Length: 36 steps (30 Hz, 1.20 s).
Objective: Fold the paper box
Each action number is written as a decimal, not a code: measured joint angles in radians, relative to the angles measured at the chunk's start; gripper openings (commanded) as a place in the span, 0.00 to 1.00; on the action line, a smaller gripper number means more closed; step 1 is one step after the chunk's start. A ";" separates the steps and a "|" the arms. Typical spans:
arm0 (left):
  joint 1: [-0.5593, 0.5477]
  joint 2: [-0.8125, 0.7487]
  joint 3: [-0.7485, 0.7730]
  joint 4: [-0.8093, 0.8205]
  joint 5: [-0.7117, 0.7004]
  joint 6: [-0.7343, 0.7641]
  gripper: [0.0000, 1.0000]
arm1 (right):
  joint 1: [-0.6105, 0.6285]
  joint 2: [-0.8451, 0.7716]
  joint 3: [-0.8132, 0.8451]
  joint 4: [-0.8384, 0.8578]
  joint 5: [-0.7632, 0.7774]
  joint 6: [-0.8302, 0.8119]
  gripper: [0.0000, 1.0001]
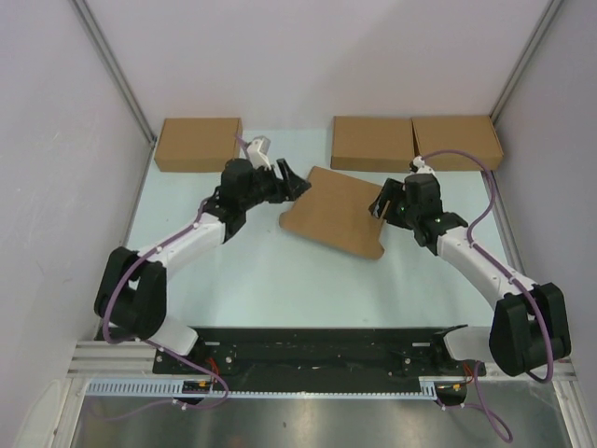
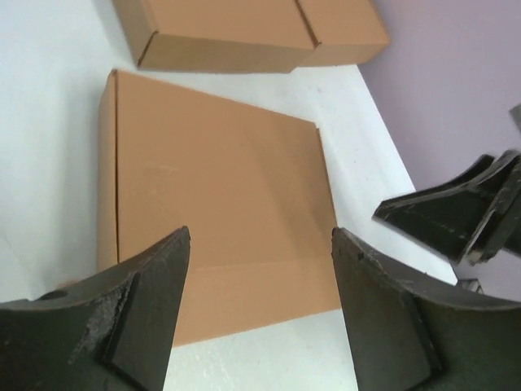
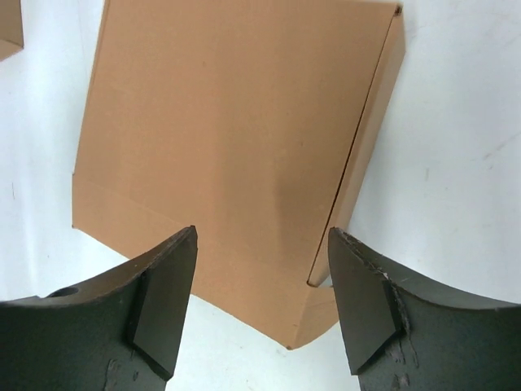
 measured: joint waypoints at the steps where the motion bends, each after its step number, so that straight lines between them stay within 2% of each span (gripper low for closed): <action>1: 0.000 -0.021 -0.047 0.018 -0.015 -0.010 0.72 | -0.001 0.002 0.014 -0.008 0.008 -0.004 0.66; 6: -0.030 -0.199 -0.330 0.106 -0.141 -0.094 0.63 | -0.005 0.052 0.113 0.049 0.080 -0.027 0.55; 11: -0.234 -0.363 -0.571 0.156 -0.334 -0.185 0.52 | -0.023 0.213 0.208 0.141 0.138 -0.068 0.45; 13: -0.299 -0.387 -0.637 0.171 -0.391 -0.227 0.50 | -0.029 0.292 0.235 0.169 0.148 -0.082 0.43; 16: -0.338 -0.362 -0.722 0.208 -0.454 -0.300 0.49 | -0.031 0.389 0.256 0.185 0.150 -0.106 0.41; 20: -0.341 -0.232 -0.740 0.251 -0.470 -0.374 0.49 | -0.024 0.480 0.270 0.190 0.150 -0.133 0.40; 24: -0.341 -0.127 -0.739 0.309 -0.458 -0.420 0.49 | -0.022 0.507 0.284 0.205 0.155 -0.162 0.40; 36: -0.341 0.014 -0.683 0.440 -0.440 -0.469 0.51 | -0.030 0.631 0.412 0.229 0.181 -0.278 0.41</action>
